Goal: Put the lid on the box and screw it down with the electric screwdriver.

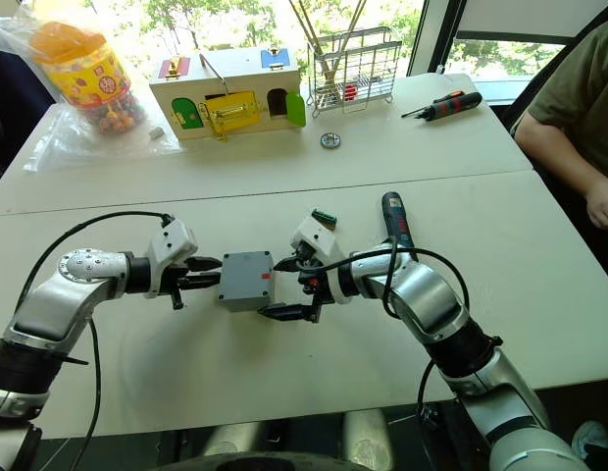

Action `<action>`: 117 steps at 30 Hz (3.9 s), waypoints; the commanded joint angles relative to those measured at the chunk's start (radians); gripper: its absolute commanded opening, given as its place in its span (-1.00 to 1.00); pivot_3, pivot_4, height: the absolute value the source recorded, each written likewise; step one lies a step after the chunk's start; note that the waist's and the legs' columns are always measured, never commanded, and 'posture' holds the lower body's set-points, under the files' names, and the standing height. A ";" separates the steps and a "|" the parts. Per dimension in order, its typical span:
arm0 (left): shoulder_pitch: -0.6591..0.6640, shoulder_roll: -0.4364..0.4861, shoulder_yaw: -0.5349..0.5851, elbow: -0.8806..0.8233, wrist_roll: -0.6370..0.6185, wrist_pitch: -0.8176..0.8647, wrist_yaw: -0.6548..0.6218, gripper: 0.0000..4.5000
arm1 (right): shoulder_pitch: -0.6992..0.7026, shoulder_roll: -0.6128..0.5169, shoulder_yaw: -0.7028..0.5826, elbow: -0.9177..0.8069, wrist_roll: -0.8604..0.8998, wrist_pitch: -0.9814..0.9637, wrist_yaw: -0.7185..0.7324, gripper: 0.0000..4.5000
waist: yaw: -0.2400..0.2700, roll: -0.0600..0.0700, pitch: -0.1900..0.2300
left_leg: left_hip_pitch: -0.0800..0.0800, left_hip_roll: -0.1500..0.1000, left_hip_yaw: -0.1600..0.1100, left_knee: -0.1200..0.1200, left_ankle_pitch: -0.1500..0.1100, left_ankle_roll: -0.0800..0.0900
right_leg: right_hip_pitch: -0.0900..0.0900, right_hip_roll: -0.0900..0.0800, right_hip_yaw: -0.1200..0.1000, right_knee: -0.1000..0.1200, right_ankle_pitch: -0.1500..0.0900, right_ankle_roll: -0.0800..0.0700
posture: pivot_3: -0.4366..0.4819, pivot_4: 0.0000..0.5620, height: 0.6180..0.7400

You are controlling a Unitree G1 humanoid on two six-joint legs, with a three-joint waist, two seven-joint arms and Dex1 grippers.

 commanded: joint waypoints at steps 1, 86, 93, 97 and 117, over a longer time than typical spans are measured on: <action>0.014 0.079 0.066 -0.021 -0.022 0.001 -0.048 -0.40 | -0.022 -0.066 -0.134 -0.069 0.067 0.036 0.019 0.99 | -0.001 0.000 0.000 | 0.000 0.000 0.000 0.000 0.000 0.000 | 0.000 0.000 0.000 0.000 0.000 0.000 | -0.05 -0.47 1.00; 0.013 0.224 0.176 -0.252 -0.293 0.227 -0.048 -0.40 | -0.072 0.187 -0.132 0.064 -0.045 -0.117 -0.006 -0.99 | -0.039 0.000 0.000 | 0.000 0.000 0.000 -0.001 0.000 0.000 | -0.001 0.000 0.001 0.001 0.000 0.000 | -0.05 -0.47 1.00; 0.006 0.216 0.154 -0.253 -0.286 0.215 -0.042 -0.40 | -0.056 0.196 -0.098 0.066 -0.043 -0.125 -0.042 -0.99 | -0.025 0.000 0.000 | 0.000 0.000 0.000 -0.001 0.000 0.000 | -0.001 0.000 0.001 0.001 0.000 0.000 | -0.05 -0.47 1.00; 0.005 0.216 0.150 -0.255 -0.283 0.214 -0.043 -0.40 | -0.054 0.195 -0.085 0.100 -0.059 -0.151 -0.056 -0.99 | -0.028 0.000 0.000 | 0.000 0.000 0.000 -0.001 0.000 0.000 | -0.001 0.000 0.001 0.001 0.000 0.000 | -0.05 -0.47 1.00; -0.013 0.201 0.132 -0.242 -0.265 0.202 -0.040 -0.40 | -0.042 0.178 -0.064 0.177 -0.088 -0.209 -0.058 -0.99 | -0.028 0.000 0.000 | 0.000 0.000 0.000 -0.001 0.000 0.000 | -0.001 0.001 0.001 0.001 0.000 0.000 | -0.05 -0.47 1.00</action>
